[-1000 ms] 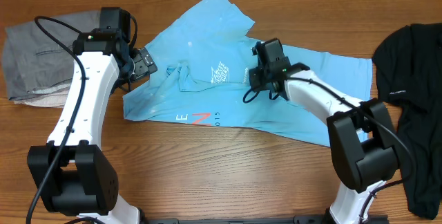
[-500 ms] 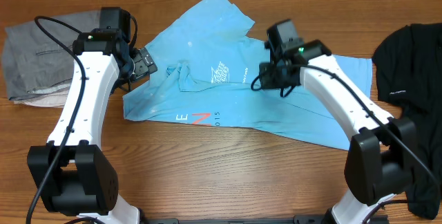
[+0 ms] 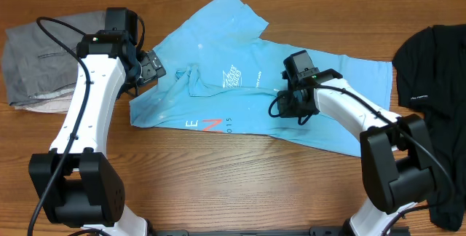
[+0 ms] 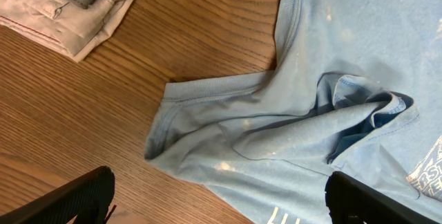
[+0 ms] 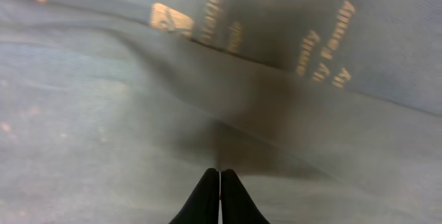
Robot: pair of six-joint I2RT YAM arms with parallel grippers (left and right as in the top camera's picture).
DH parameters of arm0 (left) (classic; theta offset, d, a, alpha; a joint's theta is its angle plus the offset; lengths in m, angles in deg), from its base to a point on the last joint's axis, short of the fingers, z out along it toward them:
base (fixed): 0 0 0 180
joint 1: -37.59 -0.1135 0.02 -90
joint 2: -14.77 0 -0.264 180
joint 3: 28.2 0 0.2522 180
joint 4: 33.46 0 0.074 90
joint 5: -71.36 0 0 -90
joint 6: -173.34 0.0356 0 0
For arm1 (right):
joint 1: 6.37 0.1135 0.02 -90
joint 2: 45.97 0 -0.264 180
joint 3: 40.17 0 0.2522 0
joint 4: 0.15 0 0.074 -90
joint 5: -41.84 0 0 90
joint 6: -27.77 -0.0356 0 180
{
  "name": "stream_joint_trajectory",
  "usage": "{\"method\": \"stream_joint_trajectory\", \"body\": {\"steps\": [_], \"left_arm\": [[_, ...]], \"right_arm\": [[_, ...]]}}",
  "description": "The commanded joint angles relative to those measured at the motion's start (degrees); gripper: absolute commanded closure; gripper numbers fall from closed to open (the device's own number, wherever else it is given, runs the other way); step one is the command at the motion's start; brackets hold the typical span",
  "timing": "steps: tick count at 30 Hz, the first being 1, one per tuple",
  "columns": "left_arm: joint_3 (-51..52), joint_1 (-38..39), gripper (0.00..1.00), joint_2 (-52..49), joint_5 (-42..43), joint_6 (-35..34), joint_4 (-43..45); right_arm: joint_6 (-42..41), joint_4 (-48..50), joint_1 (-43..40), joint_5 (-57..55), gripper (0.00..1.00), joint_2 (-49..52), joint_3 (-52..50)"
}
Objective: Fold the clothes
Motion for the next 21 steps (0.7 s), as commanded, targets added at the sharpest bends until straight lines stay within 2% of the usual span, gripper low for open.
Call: {"method": "stream_joint_trajectory", "body": {"steps": [1,21], "left_arm": [[-0.68,-0.57,0.00,-0.66,0.02,-0.33,0.09],[-0.68,-0.57,0.00,-0.66,0.02,-0.33,0.09]], "right_arm": [[-0.31,0.83,-1.33,0.04,0.93,-0.09,-1.62],[-0.31,9.75,-4.96,-0.48,0.93,-0.09,-3.96]]}}
